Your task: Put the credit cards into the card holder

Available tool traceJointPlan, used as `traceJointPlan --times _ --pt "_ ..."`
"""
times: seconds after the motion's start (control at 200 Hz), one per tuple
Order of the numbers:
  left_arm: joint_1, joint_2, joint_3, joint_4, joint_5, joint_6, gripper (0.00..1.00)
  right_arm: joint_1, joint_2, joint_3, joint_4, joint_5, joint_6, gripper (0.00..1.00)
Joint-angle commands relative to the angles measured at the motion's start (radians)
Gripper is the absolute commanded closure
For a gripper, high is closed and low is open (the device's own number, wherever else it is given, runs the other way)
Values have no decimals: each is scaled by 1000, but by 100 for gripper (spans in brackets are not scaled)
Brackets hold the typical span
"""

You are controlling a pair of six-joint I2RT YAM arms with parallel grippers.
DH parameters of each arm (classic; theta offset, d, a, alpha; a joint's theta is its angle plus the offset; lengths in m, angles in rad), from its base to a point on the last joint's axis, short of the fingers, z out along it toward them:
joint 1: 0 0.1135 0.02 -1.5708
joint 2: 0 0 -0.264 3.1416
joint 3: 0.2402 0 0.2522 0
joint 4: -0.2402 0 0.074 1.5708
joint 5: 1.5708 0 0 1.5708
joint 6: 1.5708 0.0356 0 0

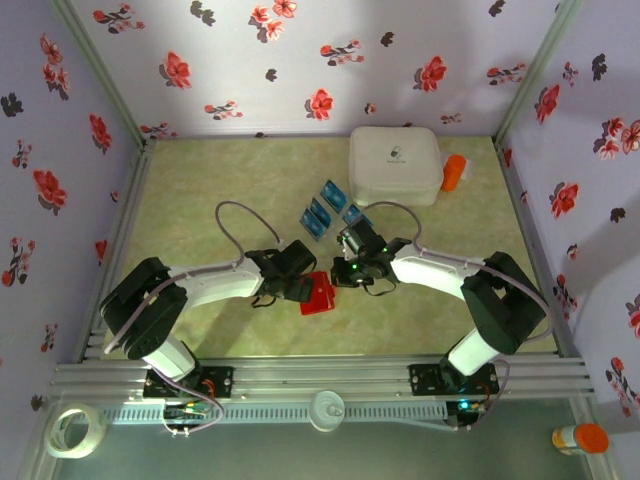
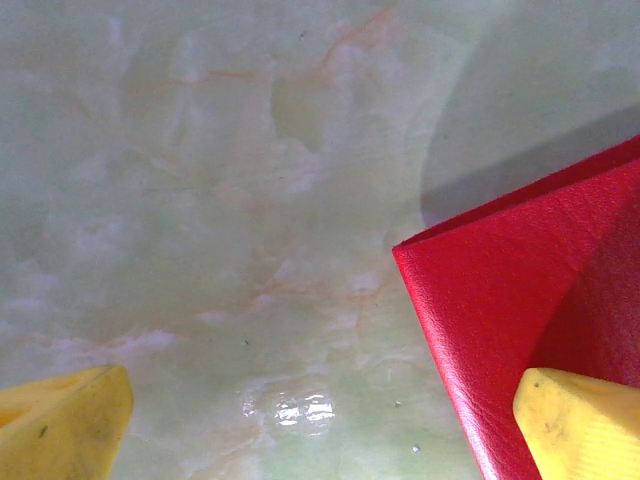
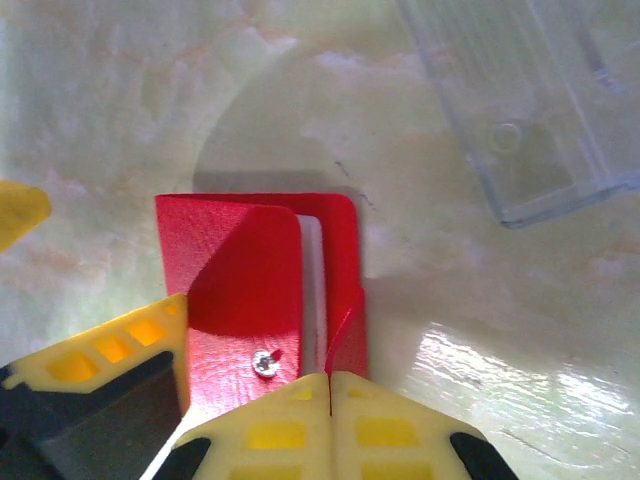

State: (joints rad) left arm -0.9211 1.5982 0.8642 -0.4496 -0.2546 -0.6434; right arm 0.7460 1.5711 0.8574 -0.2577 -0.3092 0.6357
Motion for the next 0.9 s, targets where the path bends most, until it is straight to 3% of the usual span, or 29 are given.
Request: traceJointPlan --times 0.0,0.895 --pt "-12 37 -20 -43 -7 15 0 -2 2 1 45 -54 26 100" --pt "-12 16 -44 -30 -6 7 0 70 133 24 153 -72 93 100"
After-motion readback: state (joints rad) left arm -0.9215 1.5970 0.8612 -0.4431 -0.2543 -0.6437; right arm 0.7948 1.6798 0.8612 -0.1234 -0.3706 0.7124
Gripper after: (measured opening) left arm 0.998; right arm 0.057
